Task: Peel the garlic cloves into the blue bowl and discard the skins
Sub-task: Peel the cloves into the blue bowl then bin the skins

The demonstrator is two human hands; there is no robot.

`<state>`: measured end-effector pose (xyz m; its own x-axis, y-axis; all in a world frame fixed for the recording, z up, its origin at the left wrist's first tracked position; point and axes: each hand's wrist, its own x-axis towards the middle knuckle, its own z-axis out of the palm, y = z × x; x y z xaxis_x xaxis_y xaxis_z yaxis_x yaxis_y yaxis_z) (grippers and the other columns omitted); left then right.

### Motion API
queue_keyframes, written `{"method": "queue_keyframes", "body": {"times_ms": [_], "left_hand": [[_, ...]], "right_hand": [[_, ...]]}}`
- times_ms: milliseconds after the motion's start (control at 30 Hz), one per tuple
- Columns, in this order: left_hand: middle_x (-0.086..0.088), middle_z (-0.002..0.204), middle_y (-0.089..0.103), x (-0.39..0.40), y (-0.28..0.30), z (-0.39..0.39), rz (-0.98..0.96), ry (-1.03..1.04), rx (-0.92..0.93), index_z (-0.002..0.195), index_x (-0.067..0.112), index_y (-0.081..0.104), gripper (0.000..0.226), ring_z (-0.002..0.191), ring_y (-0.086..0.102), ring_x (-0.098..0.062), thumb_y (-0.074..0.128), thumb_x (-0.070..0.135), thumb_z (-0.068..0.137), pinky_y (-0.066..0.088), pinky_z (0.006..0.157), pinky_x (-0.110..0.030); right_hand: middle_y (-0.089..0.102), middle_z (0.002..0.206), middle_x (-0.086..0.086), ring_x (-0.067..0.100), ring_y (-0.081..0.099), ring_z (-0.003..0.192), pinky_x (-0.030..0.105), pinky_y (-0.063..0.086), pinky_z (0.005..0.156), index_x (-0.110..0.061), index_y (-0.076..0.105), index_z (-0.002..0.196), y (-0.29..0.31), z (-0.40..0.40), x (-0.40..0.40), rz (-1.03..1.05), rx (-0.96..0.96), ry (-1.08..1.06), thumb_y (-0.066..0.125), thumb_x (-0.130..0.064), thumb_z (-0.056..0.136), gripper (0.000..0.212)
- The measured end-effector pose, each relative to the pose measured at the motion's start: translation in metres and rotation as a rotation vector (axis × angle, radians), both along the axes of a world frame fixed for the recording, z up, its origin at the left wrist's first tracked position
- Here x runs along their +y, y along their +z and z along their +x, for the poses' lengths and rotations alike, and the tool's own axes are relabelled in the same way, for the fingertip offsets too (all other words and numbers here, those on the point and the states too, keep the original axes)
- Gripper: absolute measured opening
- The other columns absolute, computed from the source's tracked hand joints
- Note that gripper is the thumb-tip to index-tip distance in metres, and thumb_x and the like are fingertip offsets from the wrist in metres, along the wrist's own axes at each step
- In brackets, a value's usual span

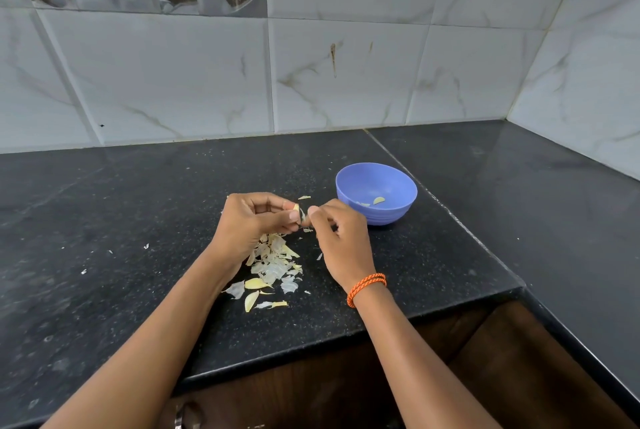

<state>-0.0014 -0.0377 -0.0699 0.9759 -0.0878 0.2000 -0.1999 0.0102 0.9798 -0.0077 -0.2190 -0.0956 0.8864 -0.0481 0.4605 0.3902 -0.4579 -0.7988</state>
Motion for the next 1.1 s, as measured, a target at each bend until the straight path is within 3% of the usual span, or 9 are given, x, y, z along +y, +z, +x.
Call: {"method": "queue_keyframes", "body": {"times_ms": [100, 233, 367, 467, 767, 1000, 1100], "left_hand": [[-0.027, 0.090, 0.079, 0.002, 0.000, 0.000, -0.003, 0.023, -0.007, 0.099, -0.008, 0.080, 0.017, 0.081, 0.080, -0.034, 0.086, 0.000, 0.085, 0.068, 0.080, -0.036], [-0.025, 0.087, 0.079, 0.003, 0.000, 0.000, 0.004, 0.047, -0.036, 0.097, -0.008, 0.080, 0.014, 0.081, 0.080, -0.037, 0.085, 0.000, 0.086, 0.068, 0.076, -0.035], [-0.024, 0.084, 0.079, 0.001, 0.001, -0.002, 0.052, 0.039, -0.067, 0.095, -0.005, 0.081, 0.008, 0.081, 0.080, -0.041, 0.083, 0.000, 0.088, 0.069, 0.077, -0.040], [-0.022, 0.083, 0.080, -0.001, 0.000, -0.003, 0.078, 0.031, -0.089, 0.094, -0.004, 0.081, 0.006, 0.080, 0.080, -0.039, 0.083, 0.001, 0.090, 0.068, 0.076, -0.038], [-0.019, 0.083, 0.080, -0.006, -0.001, -0.004, 0.101, 0.041, -0.110, 0.095, -0.004, 0.081, 0.006, 0.079, 0.081, -0.037, 0.080, 0.002, 0.093, 0.069, 0.078, -0.041], [-0.022, 0.085, 0.080, -0.007, -0.002, -0.005, 0.040, 0.056, -0.091, 0.096, -0.004, 0.080, 0.007, 0.082, 0.081, -0.039, 0.081, 0.002, 0.093, 0.068, 0.081, -0.042], [-0.022, 0.086, 0.080, -0.007, -0.002, -0.004, 0.018, 0.047, -0.090, 0.097, -0.005, 0.080, 0.007, 0.083, 0.081, -0.039, 0.080, 0.001, 0.093, 0.068, 0.082, -0.042]], "right_hand": [[0.059, 0.072, -0.005, 0.014, 0.056, 0.067, 0.034, 0.048, 0.063, -0.021, 0.065, 0.068, 0.001, 0.000, -0.003, -0.017, -0.036, 0.006, 0.071, -0.031, 0.099, 0.034], [0.069, 0.089, -0.004, 0.013, 0.066, 0.081, 0.016, 0.049, 0.068, -0.020, 0.071, 0.086, 0.005, -0.001, -0.004, 0.046, -0.034, 0.053, 0.080, -0.015, 0.091, 0.011], [0.077, 0.104, -0.009, 0.011, 0.074, 0.093, 0.033, 0.063, 0.072, -0.020, 0.076, 0.116, 0.006, -0.003, -0.002, 0.112, 0.028, 0.190, 0.070, -0.010, 0.099, 0.021], [0.078, 0.099, -0.008, 0.014, 0.076, 0.092, 0.041, 0.066, 0.074, -0.019, 0.076, 0.114, 0.005, -0.002, -0.001, 0.126, 0.043, 0.189, 0.075, -0.014, 0.098, 0.017], [0.080, 0.094, -0.005, 0.011, 0.077, 0.087, 0.026, 0.064, 0.078, -0.012, 0.080, 0.106, 0.005, -0.002, -0.003, 0.152, -0.010, 0.161, 0.080, -0.007, 0.093, 0.014], [0.077, 0.096, 0.001, 0.018, 0.074, 0.091, 0.029, 0.064, 0.081, -0.018, 0.077, 0.126, 0.006, -0.002, -0.005, 0.218, -0.033, 0.208, 0.076, -0.002, 0.095, 0.035], [0.076, 0.103, 0.000, 0.019, 0.074, 0.095, 0.029, 0.064, 0.083, -0.020, 0.079, 0.125, 0.006, -0.001, -0.005, 0.193, -0.055, 0.216, 0.073, 0.000, 0.096, 0.035]]}}
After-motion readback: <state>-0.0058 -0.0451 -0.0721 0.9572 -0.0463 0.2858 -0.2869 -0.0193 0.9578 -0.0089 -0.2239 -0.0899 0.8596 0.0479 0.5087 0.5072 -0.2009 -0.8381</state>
